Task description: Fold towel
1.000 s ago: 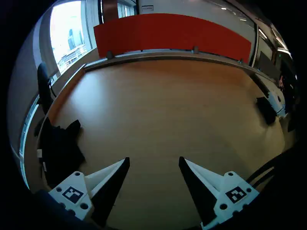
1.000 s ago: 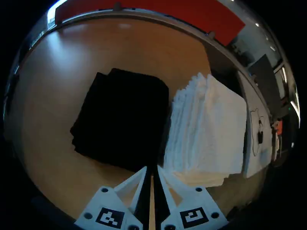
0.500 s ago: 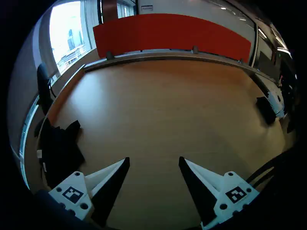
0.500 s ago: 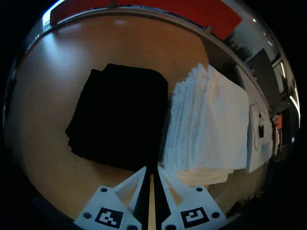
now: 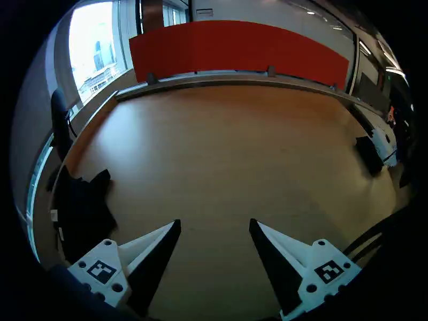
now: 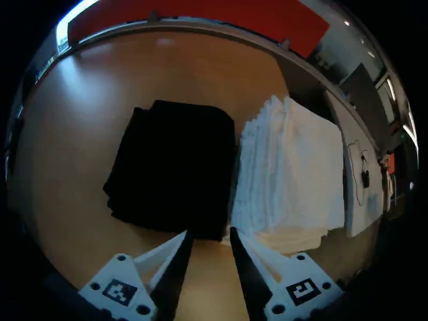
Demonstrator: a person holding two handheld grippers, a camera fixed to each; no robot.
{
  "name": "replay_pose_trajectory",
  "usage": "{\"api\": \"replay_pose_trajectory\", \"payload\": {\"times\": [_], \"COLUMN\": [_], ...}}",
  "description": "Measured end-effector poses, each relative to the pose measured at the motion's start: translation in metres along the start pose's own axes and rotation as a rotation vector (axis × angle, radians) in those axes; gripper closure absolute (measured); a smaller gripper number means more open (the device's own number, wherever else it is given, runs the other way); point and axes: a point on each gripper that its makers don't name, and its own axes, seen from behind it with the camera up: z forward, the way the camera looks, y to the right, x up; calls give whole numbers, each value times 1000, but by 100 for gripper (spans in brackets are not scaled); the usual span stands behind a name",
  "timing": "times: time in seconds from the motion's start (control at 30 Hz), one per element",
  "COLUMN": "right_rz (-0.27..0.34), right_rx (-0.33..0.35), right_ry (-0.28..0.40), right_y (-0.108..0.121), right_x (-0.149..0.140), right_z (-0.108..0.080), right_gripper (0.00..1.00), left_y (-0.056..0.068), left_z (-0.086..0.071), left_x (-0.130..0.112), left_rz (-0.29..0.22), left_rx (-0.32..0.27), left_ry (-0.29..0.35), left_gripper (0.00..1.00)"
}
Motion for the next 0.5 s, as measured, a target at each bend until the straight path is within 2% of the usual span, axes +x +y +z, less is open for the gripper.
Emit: {"api": "replay_pose_trajectory", "payload": {"times": [0.07,0.13,0.27,0.5], "right_rz": [1,-1,-7,2], "right_rx": [6,9,19,38], "right_ry": [5,9,20,50], "right_y": [-4,-7,-14,-28], "right_x": [1,2,5,14], "right_z": [-2,-3,-7,-14], "right_gripper": [33,30,13,13], "left_y": [1,1,1,0], "left_z": [0,-1,-2,-4], "left_x": [1,1,2,5], "left_rz": [2,3,4,-4], "left_rx": [-3,-5,-8,-15], "left_ry": [2,4,10,22], "left_gripper": [5,5,5,5]}}
